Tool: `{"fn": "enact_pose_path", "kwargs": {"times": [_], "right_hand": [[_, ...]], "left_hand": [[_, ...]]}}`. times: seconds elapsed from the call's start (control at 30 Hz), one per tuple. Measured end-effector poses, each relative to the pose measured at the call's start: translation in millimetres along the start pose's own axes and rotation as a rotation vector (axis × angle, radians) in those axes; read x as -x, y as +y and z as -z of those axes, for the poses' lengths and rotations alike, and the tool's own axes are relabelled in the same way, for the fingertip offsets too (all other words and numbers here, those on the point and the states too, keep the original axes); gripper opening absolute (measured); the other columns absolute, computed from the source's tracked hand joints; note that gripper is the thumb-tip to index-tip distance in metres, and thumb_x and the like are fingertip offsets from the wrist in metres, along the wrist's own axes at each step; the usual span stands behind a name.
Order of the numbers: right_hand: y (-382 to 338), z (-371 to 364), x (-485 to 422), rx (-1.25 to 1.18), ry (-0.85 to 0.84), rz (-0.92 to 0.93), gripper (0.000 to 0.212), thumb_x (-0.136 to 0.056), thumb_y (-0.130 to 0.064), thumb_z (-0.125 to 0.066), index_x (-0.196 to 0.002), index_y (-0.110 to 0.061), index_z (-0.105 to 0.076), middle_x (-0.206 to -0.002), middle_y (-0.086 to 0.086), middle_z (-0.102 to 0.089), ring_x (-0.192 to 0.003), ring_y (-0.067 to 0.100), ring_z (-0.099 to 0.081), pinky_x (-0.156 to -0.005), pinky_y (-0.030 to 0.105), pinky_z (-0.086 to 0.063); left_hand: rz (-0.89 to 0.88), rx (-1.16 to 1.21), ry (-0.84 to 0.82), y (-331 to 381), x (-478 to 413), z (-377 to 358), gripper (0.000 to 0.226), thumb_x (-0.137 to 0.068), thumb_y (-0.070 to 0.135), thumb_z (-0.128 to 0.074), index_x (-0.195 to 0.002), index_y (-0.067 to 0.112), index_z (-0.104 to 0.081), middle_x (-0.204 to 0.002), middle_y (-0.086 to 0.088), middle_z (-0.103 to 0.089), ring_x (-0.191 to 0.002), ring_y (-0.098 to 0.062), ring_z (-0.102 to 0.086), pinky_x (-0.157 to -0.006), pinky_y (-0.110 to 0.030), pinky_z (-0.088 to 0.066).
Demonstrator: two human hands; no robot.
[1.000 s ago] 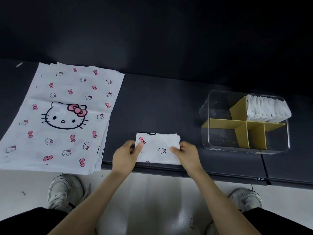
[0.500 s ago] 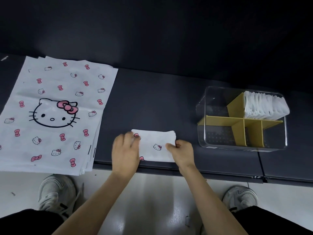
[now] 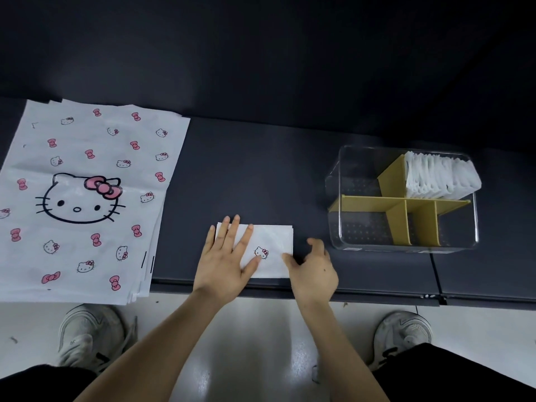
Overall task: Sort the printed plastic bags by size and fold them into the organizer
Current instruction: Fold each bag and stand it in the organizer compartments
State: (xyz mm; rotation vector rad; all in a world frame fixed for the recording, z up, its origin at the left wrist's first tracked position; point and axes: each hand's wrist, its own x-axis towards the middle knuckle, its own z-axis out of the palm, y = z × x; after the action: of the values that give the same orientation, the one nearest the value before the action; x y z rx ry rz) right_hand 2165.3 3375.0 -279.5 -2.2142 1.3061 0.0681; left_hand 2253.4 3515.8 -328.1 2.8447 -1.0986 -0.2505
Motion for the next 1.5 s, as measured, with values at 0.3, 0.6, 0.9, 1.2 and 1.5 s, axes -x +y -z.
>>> {"fn": "enact_pose_path", "kwargs": {"times": [0.3, 0.6, 0.9, 1.2, 1.5], "right_hand": [[-25.0, -4.7, 8.2, -0.297, -0.143, -0.263, 0.034, -0.079, -0.032, -0.068, -0.101, -0.008, -0.057, -0.090, 0.001, -0.060, -0.088, 0.022, -0.059, -0.067, 0.028, -0.042], [-23.2, 9.9, 1.6, -0.480, -0.287, -0.045, 0.018, -0.079, -0.009, -0.061, -0.068, 0.002, -0.051, -0.066, 0.014, -0.057, -0.054, 0.018, -0.052, -0.051, 0.033, -0.052], [-25.4, 107.0, -10.7, -0.443, -0.746, 0.298, 0.010, -0.083, 0.001, -0.068, -0.085, 0.005, -0.060, -0.084, 0.016, -0.070, -0.071, 0.023, -0.065, -0.050, 0.022, -0.052], [-12.8, 98.0, 30.4, -0.875, -0.676, 0.009, 0.012, -0.086, -0.007, -0.065, -0.096, -0.009, -0.071, -0.078, 0.009, -0.070, -0.058, 0.018, -0.058, -0.047, 0.022, -0.044], [-14.8, 106.7, 27.7, -0.898, -0.629, 0.028, 0.014, -0.088, -0.001, -0.061, -0.095, -0.009, -0.072, -0.077, 0.006, -0.072, -0.053, 0.016, -0.053, -0.042, 0.020, -0.037]], "left_hand": [[0.045, -0.014, -0.011, 3.2, 0.7, -1.6, 0.070, -0.096, 0.061, -0.009, -0.147, 0.020, -0.033, -0.153, -0.013, -0.030, -0.142, -0.030, -0.026, -0.114, -0.048, -0.007], [0.150, 0.227, -0.047, 8.6, -0.1, 18.8, 0.084, -0.084, 0.062, 0.005, -0.150, 0.019, -0.023, -0.157, -0.007, -0.020, -0.146, -0.024, -0.011, -0.115, -0.040, 0.012], [0.146, 1.209, -0.684, -11.3, -4.5, 125.1, 0.025, -0.077, 0.017, -0.074, -0.097, 0.002, -0.071, -0.098, -0.011, -0.073, -0.089, -0.023, -0.070, -0.075, -0.030, -0.053], [0.412, 1.490, -0.406, 18.8, 22.1, 128.4, 0.017, -0.079, 0.017, -0.075, -0.092, 0.006, -0.072, -0.092, -0.014, -0.073, -0.076, -0.029, -0.070, -0.060, -0.032, -0.053], [0.428, 1.738, -0.384, 21.8, 27.0, 130.8, 0.020, -0.086, 0.010, -0.061, -0.104, 0.008, -0.068, -0.099, -0.011, -0.071, -0.084, -0.026, -0.069, -0.066, -0.037, -0.058]]}}
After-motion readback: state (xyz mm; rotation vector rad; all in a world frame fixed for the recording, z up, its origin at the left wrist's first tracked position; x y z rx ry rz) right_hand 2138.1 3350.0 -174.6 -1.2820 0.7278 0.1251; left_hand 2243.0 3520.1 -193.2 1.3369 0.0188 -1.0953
